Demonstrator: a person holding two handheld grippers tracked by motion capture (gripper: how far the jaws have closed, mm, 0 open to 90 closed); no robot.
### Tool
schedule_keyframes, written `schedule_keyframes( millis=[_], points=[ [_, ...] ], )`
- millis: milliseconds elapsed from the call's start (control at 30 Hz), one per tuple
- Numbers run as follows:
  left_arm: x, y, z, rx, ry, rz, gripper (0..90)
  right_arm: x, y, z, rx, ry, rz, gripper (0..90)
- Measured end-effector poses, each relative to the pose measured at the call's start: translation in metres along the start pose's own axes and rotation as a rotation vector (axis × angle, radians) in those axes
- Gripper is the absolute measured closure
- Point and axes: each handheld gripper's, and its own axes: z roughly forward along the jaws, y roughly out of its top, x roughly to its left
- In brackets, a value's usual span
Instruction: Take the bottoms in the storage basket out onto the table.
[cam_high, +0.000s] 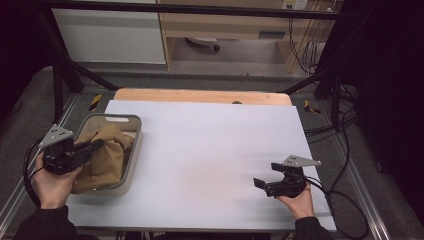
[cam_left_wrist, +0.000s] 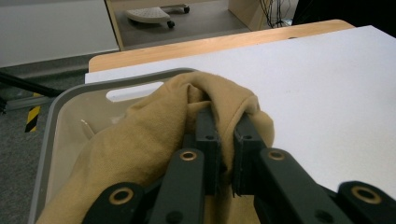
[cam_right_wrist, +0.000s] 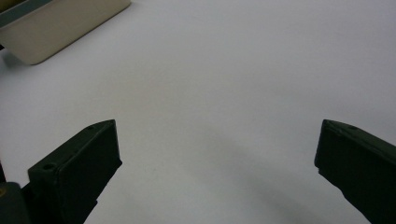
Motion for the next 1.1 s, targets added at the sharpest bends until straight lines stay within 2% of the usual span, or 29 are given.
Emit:
schedule_keyframes(
  millis=[1100],
  points=[
    [-0.016, 0.009, 0.006, -0.022, -0.034, 0.021, 83.5, 0.0, 0.0, 0.0, 0.004, 0.001, -0.001, 0.6]
  ],
)
